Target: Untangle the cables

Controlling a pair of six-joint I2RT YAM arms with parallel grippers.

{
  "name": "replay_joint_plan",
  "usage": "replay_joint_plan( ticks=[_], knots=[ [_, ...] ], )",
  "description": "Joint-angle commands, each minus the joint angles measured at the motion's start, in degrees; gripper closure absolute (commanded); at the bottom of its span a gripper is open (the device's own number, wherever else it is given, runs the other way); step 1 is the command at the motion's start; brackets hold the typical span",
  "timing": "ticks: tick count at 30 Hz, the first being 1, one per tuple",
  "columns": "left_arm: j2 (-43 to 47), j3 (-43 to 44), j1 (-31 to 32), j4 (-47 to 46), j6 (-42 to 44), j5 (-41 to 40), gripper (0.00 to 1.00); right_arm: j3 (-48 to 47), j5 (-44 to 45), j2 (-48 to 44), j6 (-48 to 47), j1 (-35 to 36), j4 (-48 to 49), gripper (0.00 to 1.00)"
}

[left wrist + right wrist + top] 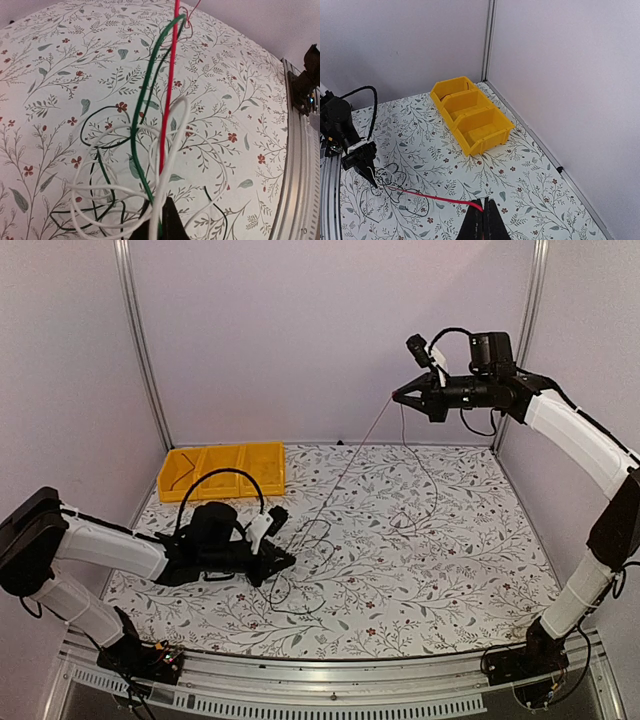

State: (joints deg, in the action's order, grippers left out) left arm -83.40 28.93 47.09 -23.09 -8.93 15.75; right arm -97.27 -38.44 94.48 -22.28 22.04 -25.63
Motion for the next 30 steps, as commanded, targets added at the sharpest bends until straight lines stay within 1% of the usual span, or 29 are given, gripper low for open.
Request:
replay_joint_plan(
  ticks=[1, 3, 4, 5, 6, 9, 10, 13, 16, 18, 19, 20, 24, 26, 28, 30],
  knots=[
    [-3.0, -1.9, 0.6, 5.2, -2.2, -0.2, 1.0, -1.9, 0.7, -1.5, 0.0, 0.0, -1.5, 1.0],
    [-3.7, -1.2, 0.6, 5.7, -1.7, -0.5, 1.0, -1.8, 0.8, -1.9, 0.1, 0.0, -1.8, 1.0],
    [-4.8, 0.3, 0.6, 8.4, -1.3, -2.4, 1.0, -2.7, 2.6, -2.3, 3.2, -1.2, 1.0, 1.0],
    [-5.7, 0.6, 0.5, 9.2, -1.3, -2.8, 1.0, -4.1, 2.3, -2.4, 4.7, -2.0, 1.9, 1.0],
    [-6.5, 1.0, 0.5, 10.0, -1.3, -2.8, 0.96, -6.2, 1.7, -2.2, 5.6, -2.6, 2.5, 1.0],
    [-8.2, 1.0, 0.6, 9.5, -2.7, -2.9, 0.75, -12.3, 0.9, -1.3, 5.7, -2.8, 2.1, 1.0],
    [-8.2, 0.6, 0.6, 8.7, -2.9, -2.8, 0.74, -13.9, 0.9, -0.8, 5.7, -2.9, 1.4, 1.0],
    [-8.3, -0.3, 0.5, 6.3, -2.7, -2.9, 0.76, -16.5, -0.9, 0.1, 6.6, -2.8, -0.2, 1.0],
    [-9.2, -0.4, 0.6, 5.4, -2.5, -2.6, 0.84, -16.0, -1.8, -0.1, 7.7, -2.8, -0.2, 1.0],
    [-8.9, -0.4, 0.6, 5.3, -2.9, -2.9, 0.85, -15.9, -1.7, -0.3, 8.0, -2.8, -0.3, 1.0],
    [-8.4, -0.3, 0.6, 5.8, -3.0, -3.1, 0.83, -15.8, -1.7, -0.3, 7.9, -2.8, -0.3, 1.0],
    [-7.2, -0.1, 0.6, 6.4, -2.9, -3.3, 0.79, -15.8, -1.6, -0.5, 7.7, -2.8, -0.6, 1.0],
    [0.4, 0.6, 0.9, 8.4, -2.0, -5.6, 0.58, -15.3, -1.3, -0.9, 5.9, -2.7, -1.6, 1.0],
    [4.5, 2.2, 0.8, 11.4, -1.9, -8.6, 0.5, -14.6, -1.6, -1.1, 5.5, -2.7, -1.9, 1.0],
    [7.8, 4.9, 0.9, 15.9, -1.7, -10.8, 0.45, -13.6, -1.4, -1.5, 4.9, -2.1, -2.5, 1.0],
    [11.2, 6.8, 0.9, 19.1, -1.0, -11.3, 0.38, -11.7, -0.7, -2.0, 3.8, -1.4, -2.6, 1.0]
  ],
)
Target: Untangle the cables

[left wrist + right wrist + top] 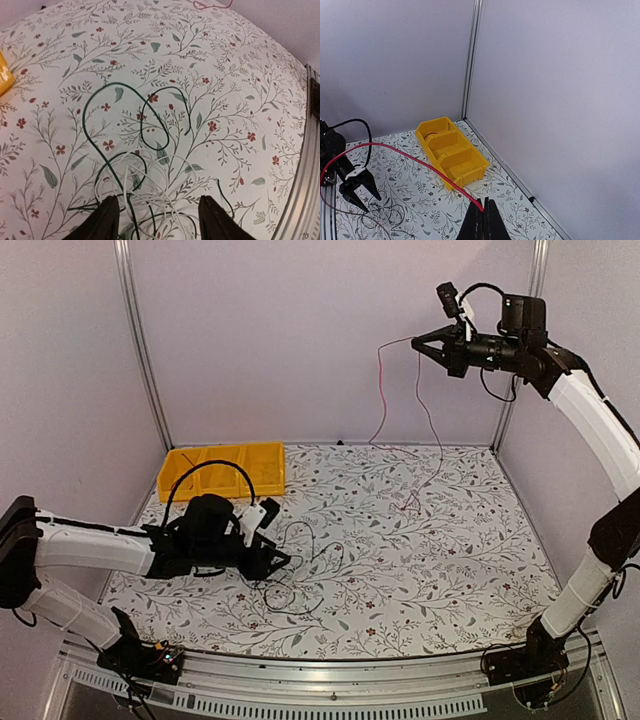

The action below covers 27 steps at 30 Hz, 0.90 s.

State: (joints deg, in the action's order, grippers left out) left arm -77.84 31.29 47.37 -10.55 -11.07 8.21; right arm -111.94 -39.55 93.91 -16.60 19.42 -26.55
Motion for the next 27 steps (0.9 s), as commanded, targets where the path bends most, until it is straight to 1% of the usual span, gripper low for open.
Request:
replay_joint_plan(
  ticks=[1, 3, 6, 10, 13, 17, 21, 27],
  knots=[
    [7.4, 5.0, 0.6, 7.5, 1.2, -3.9, 0.35, 3.8, 0.9, -1.9, -2.5, 1.8, -1.6, 1.0],
    [10.7, 5.8, 0.6, 8.3, 1.8, -4.2, 0.33, 5.2, 1.5, -2.3, -2.8, 2.5, -1.4, 1.0],
    [13.9, 7.8, 0.6, 8.8, 3.3, -4.5, 0.33, 5.9, 1.8, -2.3, -1.6, 3.7, -0.5, 1.0],
    [14.0, 11.3, 0.7, 6.8, 6.0, -4.1, 0.35, 5.2, 2.3, -1.5, -0.3, 6.1, 0.9, 1.0],
    [11.2, 14.6, 0.6, 4.6, 6.5, -2.2, 0.36, 3.6, 2.4, -0.3, 0.8, 7.6, 1.2, 1.0],
    [5.1, 19.0, 0.9, 2.9, 6.4, 1.6, 0.38, 0.6, 2.6, 1.4, 2.6, 9.2, 2.2, 1.0],
    [0.2, 19.4, 2.1, -3.3, 6.6, 4.7, 0.38, -2.6, 3.3, 2.9, 4.6, 10.8, 3.6, 1.0],
    [-6.3, 20.2, 2.6, -9.8, 7.1, 5.0, 0.34, -7.0, 3.8, 5.0, 7.2, 12.4, 5.7, 1.0]
  ],
)
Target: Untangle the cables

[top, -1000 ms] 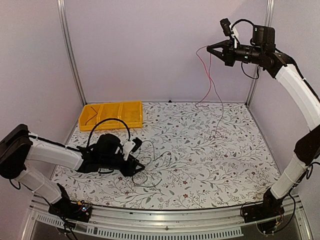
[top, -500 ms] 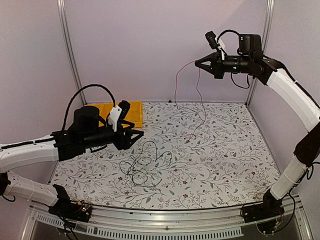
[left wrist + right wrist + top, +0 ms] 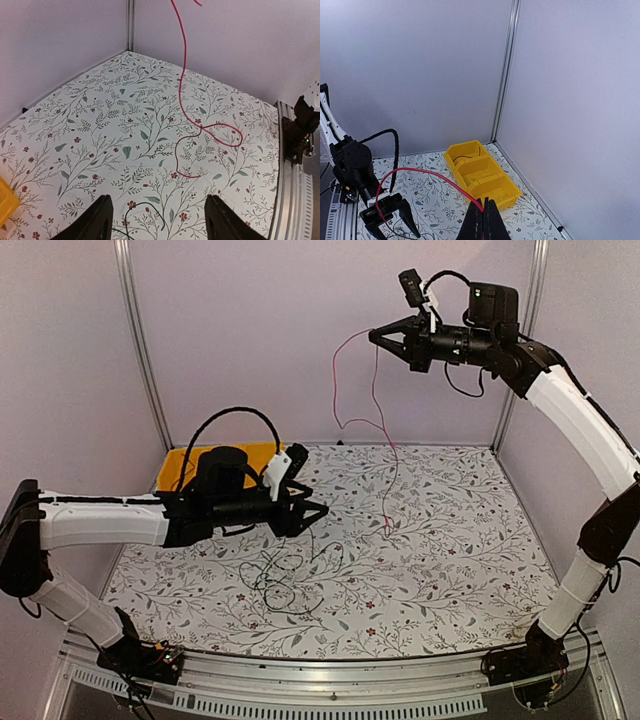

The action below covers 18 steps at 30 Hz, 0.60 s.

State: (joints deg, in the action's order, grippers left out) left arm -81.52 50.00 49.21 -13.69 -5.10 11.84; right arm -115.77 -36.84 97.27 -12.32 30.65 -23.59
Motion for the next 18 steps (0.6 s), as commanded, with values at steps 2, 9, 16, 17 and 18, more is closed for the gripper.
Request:
replay_joint_plan(
  ticks=[2, 9, 16, 17, 18],
  knots=[
    [-4.5, 2.1, 0.8, -8.2, 0.8, 1.7, 0.33, -4.3, 1.3, 2.5, 3.5, 1.7, 3.3, 1.0],
    [-9.8, 4.5, 0.8, -14.0, -2.4, 0.0, 0.32, -7.8, 1.6, 5.9, 4.0, 3.4, 4.4, 1.0],
    [-12.4, 7.2, 0.8, -22.6, -4.3, -5.3, 0.36, -8.7, 1.9, 8.4, 5.2, 4.2, 5.4, 1.0],
    [-13.2, 7.8, 0.8, -23.5, -3.9, -5.3, 0.37, -8.9, 1.9, 8.7, 5.5, 4.2, 5.5, 1.0],
    [-13.9, 8.5, 0.8, -24.2, -3.8, -5.1, 0.37, -9.2, 1.8, 8.9, 5.7, 4.2, 5.6, 1.0]
  ],
)
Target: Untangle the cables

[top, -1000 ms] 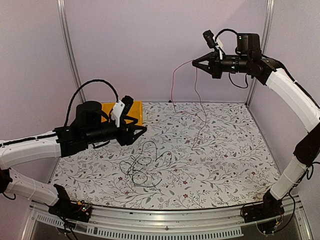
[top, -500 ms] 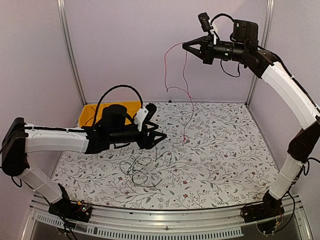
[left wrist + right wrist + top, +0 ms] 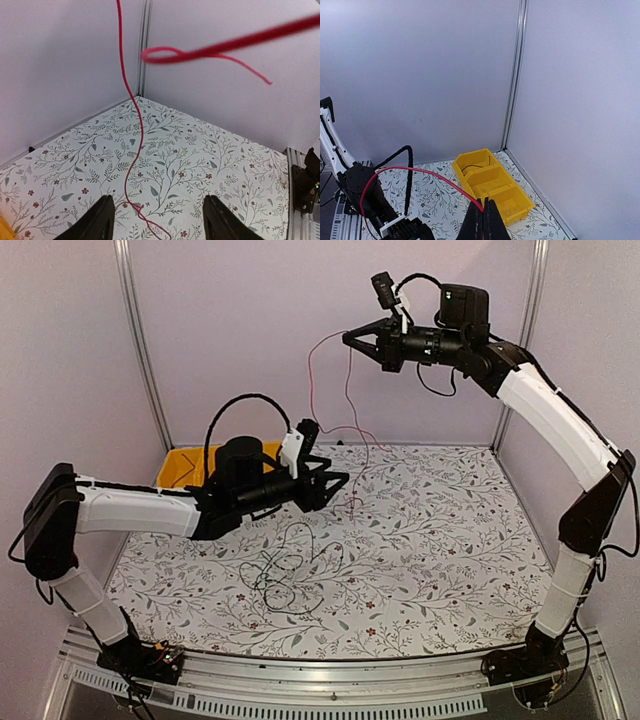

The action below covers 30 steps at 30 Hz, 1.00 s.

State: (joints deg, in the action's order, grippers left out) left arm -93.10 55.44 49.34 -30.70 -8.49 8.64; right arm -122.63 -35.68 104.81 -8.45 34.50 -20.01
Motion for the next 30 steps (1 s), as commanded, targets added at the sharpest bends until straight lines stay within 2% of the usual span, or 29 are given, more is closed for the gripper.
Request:
replay_joint_plan(
  ticks=[1, 5, 8, 14, 18, 24, 25, 26, 30],
  knots=[
    [-3.2, 4.2, 0.6, -8.0, -0.5, -1.5, 0.38, -2.7, 0.6, 1.7, 2.1, 0.4, 2.1, 1.0],
    [-5.0, 6.6, 0.4, -7.1, -2.5, -1.2, 0.38, -3.2, 0.4, 2.1, 2.3, 0.6, 2.1, 1.0],
    [-1.4, 5.5, -0.5, 1.1, -5.5, -5.3, 0.37, -2.8, 0.2, 1.8, 1.4, 0.7, 0.8, 1.0],
    [17.6, -7.7, -1.9, 8.9, -3.4, -8.5, 0.36, 4.1, 0.5, -1.0, -3.4, 0.7, -1.1, 1.0],
    [27.6, -9.3, -1.9, 10.8, 0.3, -12.9, 0.35, 6.3, 2.2, -0.9, -4.6, 0.7, -1.9, 1.0],
    [24.5, -1.0, -2.1, 13.3, 2.4, -5.5, 0.26, 6.1, 2.3, 0.9, -4.2, 1.0, -2.3, 1.0],
    [23.4, 0.5, -2.1, 13.7, 1.6, -5.9, 0.11, 6.1, 2.2, 1.1, -4.2, 1.1, -2.3, 1.0],
    [22.3, 1.7, -2.1, 14.0, 1.0, -6.8, 0.02, 6.1, 2.0, 1.2, -4.2, 1.2, -2.4, 1.0],
    [18.2, 4.7, -2.1, 12.0, 0.5, -10.2, 0.0, 6.2, 1.3, 1.4, -4.0, 1.5, -2.4, 1.0]
  ],
)
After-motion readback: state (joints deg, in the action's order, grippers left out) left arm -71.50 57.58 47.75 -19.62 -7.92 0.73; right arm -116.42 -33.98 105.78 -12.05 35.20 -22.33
